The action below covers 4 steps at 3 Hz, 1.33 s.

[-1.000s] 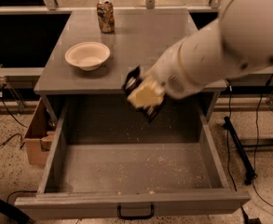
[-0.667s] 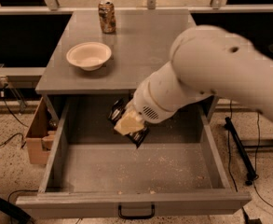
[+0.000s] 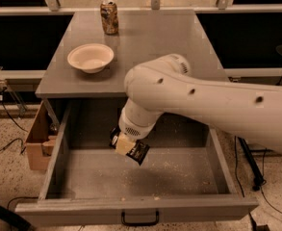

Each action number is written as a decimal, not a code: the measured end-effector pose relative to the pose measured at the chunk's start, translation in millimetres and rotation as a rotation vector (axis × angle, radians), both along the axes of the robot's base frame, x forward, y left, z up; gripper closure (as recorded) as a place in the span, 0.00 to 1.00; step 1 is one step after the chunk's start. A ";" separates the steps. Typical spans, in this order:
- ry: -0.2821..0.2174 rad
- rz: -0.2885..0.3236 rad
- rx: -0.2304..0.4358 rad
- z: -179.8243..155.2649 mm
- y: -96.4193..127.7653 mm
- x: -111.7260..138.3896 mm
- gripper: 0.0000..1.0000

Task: Place rxbar chocolate into top drawer

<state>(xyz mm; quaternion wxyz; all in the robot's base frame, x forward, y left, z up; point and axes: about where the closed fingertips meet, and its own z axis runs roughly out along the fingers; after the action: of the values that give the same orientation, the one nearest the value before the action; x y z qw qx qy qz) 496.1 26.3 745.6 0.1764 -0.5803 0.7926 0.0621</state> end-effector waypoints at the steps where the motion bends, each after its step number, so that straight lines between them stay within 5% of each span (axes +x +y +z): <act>1: 0.034 0.018 -0.091 -48.0 -4.3 18.7 1.00; 2: 0.085 0.018 -0.138 -83.5 -7.0 24.8 1.00; 4: 0.089 0.020 -0.142 -85.9 -7.1 24.1 0.61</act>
Offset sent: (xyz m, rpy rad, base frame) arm 0.0333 -0.0105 -0.1283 -0.1953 0.1531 0.0156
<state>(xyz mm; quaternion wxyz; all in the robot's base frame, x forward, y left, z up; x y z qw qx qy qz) 520.2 19.2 659.8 0.0987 -0.5960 0.7962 0.0330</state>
